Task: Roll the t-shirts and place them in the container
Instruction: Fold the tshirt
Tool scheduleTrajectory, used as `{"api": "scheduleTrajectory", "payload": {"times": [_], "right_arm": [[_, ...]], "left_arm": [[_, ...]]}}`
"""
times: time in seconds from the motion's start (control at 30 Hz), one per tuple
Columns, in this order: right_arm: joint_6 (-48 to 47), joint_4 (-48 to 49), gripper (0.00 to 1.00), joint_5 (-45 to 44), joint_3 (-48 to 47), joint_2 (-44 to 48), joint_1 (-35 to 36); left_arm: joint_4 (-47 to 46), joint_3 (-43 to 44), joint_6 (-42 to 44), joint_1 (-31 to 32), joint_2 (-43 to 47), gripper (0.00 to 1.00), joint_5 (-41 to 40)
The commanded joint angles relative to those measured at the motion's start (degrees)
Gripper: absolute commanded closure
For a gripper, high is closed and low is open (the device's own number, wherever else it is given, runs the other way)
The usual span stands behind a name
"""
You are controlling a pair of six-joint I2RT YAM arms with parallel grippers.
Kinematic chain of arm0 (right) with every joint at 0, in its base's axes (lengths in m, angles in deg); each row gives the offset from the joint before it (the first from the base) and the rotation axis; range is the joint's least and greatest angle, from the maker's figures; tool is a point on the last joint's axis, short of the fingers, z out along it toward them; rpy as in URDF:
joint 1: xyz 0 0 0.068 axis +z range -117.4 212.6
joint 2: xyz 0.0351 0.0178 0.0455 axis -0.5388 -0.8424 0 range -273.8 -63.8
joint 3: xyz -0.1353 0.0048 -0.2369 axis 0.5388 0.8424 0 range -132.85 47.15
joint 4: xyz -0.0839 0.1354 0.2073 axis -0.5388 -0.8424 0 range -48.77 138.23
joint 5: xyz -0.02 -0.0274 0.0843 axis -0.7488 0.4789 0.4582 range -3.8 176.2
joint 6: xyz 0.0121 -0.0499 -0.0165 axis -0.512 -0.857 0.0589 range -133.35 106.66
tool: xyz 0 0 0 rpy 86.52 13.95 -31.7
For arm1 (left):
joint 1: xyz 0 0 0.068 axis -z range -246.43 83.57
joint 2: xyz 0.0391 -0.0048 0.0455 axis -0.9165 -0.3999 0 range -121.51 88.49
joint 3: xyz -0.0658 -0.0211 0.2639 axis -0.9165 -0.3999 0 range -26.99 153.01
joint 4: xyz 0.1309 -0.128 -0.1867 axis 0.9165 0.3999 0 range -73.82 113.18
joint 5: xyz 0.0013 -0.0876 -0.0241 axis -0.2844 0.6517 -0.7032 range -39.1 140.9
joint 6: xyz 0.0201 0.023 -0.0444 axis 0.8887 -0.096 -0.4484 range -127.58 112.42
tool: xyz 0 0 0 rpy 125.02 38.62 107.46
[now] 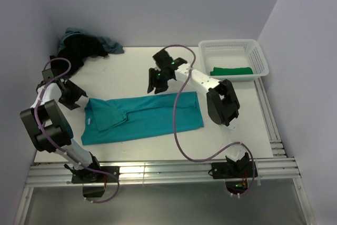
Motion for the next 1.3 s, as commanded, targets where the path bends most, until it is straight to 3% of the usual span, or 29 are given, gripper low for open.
{"api": "scheduleTrajectory", "payload": {"times": [0.0, 0.2, 0.57, 0.7, 0.83, 0.9, 1.13, 1.27], "right_arm": [[-8.32, -5.83, 0.51, -6.75, 0.61, 4.32, -3.00], [-16.06, -8.74, 0.50, -16.61, 1.58, 3.88, -5.56], [-15.10, -8.31, 0.49, -21.80, 9.13, 3.00, -8.72], [-15.36, -8.22, 0.51, -22.68, 9.49, 1.16, -9.51], [-15.19, -8.57, 0.60, -23.03, 8.87, -0.34, -10.39], [-15.18, -8.66, 0.66, -22.86, 8.78, -0.86, -10.48], [-15.36, -8.75, 0.99, -22.68, 11.24, -0.43, -10.48], [-15.71, -6.47, 1.00, -20.84, 17.29, 2.29, -10.40]], "left_arm": [[1.90, -2.52, 0.68, -0.47, 2.82, 0.34, 0.63], [1.21, -4.72, -1.25, -0.38, 0.19, 0.31, 0.90], [-0.82, -1.20, -4.60, 0.93, -7.10, 0.35, 2.31], [-1.52, -0.15, -5.21, 2.25, -9.12, 0.46, 1.17], [-1.61, 1.61, -5.04, 2.69, -10.44, 0.73, -0.85], [-1.44, 2.49, -4.69, 2.69, -11.76, 0.82, -1.29], [-0.47, 10.55, -3.19, 3.83, -16.59, 1.00, -3.75], [1.81, 20.84, -0.38, 7.51, -24.83, 1.00, -5.15]]}}
